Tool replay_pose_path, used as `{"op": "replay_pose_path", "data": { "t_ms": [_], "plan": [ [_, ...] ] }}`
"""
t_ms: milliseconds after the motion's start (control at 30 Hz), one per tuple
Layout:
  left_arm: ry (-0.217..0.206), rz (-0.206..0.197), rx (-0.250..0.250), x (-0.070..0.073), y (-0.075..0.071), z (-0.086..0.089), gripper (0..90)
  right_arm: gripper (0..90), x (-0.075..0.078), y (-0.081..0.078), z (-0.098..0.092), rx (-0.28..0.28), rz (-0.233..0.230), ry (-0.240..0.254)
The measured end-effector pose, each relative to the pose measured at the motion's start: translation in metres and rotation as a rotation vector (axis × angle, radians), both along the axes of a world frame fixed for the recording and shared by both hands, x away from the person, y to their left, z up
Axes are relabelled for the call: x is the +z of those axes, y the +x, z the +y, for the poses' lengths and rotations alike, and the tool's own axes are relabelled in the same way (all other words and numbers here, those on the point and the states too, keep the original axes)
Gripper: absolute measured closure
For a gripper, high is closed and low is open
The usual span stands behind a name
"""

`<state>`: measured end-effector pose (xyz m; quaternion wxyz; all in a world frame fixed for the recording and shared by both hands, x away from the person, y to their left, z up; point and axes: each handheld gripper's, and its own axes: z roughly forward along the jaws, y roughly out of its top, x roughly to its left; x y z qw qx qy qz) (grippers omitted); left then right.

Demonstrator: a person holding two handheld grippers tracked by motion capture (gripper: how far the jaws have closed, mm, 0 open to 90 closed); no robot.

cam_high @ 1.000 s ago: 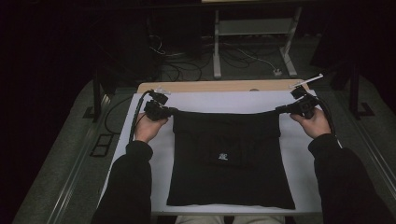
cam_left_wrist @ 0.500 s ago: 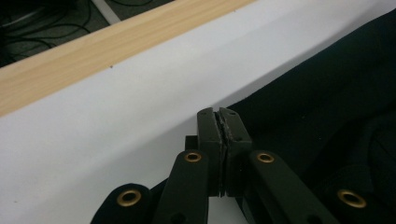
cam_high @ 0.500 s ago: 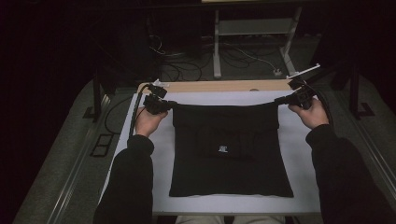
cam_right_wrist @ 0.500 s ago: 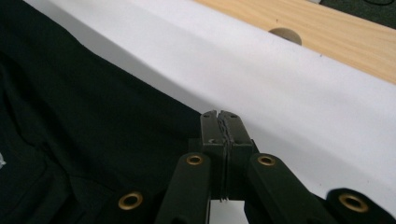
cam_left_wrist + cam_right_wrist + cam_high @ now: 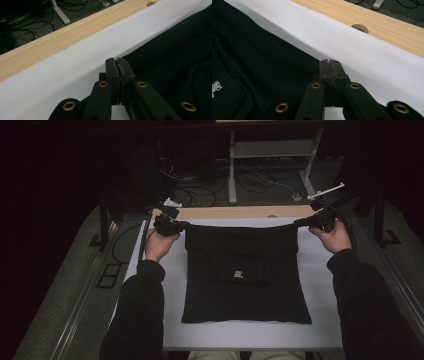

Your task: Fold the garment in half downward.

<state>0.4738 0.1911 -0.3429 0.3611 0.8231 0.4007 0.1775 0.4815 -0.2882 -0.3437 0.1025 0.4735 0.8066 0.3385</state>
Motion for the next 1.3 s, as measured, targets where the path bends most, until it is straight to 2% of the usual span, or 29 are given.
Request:
{"op": "replay_pose_path", "data": {
  "t_ms": [267, 567, 767, 967, 1133, 1200, 1233, 1300],
  "plan": [
    [0.019, 0.031, -0.002, -0.012, 0.009, 0.000, 87.5, 87.9, -0.012, 0.008, 0.002, -0.002, 0.008, -0.009],
    [0.014, 0.063, 0.003, -0.028, 0.017, -0.001, 87.4, 87.7, -0.029, 0.017, 0.006, -0.008, 0.022, -0.024],
    [0.012, 0.073, 0.005, -0.034, 0.021, -0.001, 87.2, 87.4, -0.036, 0.021, 0.011, -0.012, 0.028, -0.038],
    [0.015, 0.090, 0.005, -0.041, 0.024, 0.000, 87.2, 87.2, -0.043, 0.023, 0.010, -0.019, 0.035, -0.030],
    [-0.007, 0.121, 0.005, -0.047, 0.026, 0.000, 87.1, 83.8, -0.049, 0.025, 0.011, -0.014, 0.048, -0.010],
    [-0.013, 0.130, -0.004, -0.048, 0.026, -0.001, 86.0, 81.3, -0.051, 0.025, 0.013, -0.012, 0.045, -0.033],
    [-0.006, 0.126, -0.001, -0.047, 0.026, -0.002, 84.6, 80.6, -0.052, 0.024, 0.014, -0.006, 0.042, -0.033],
    [-0.028, 0.127, 0.004, -0.046, 0.026, -0.001, 79.5, 78.6, -0.051, 0.024, 0.014, -0.009, 0.037, -0.025]
  ]
}}
